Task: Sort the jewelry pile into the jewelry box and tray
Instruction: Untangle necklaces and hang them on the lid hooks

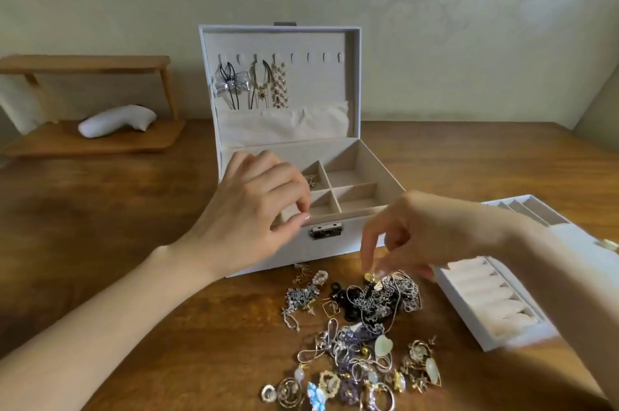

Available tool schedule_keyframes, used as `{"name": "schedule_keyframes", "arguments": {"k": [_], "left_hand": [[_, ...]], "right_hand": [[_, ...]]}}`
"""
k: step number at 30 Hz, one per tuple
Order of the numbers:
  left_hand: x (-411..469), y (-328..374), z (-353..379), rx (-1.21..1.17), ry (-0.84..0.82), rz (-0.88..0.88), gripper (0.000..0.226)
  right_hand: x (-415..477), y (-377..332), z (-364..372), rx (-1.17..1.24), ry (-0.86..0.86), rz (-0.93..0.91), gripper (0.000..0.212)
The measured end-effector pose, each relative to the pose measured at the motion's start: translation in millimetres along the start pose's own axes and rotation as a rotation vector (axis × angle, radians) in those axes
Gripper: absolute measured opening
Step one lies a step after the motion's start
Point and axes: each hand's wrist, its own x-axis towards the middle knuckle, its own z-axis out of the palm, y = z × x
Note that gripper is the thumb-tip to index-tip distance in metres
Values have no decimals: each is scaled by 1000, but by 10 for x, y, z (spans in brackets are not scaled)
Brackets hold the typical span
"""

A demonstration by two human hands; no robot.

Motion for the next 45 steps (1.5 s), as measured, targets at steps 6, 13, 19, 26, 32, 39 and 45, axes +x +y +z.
{"name": "schedule_keyframes", "arguments": {"k": [6,13,19,26,32,39,45], "left_hand": [[23,2,-50,-75,-100,61,18],[37,6,-106,-133,-252,91,14],[3,-5,-83,-154,-253,82,18],[44,67,-164,-506,-196,-134,22],[65,166,-207,-804,-328,-437,39],[69,129,-184,-915,-272,-526,14],[64,133,-188,-889,-199,-560,11]], "right_hand": [[143,-78,233,-114,-30,-31,17],[365,-207,615,-193,245,-185,23],[425,-177,664,-234,297,-172,13],[299,-175,474,140,360,-176,9],[305,-128,381,633,550,-244,14],[333,-121,389,802,558,-294,12],[362,-99,394,872,579,-243,9]]}}
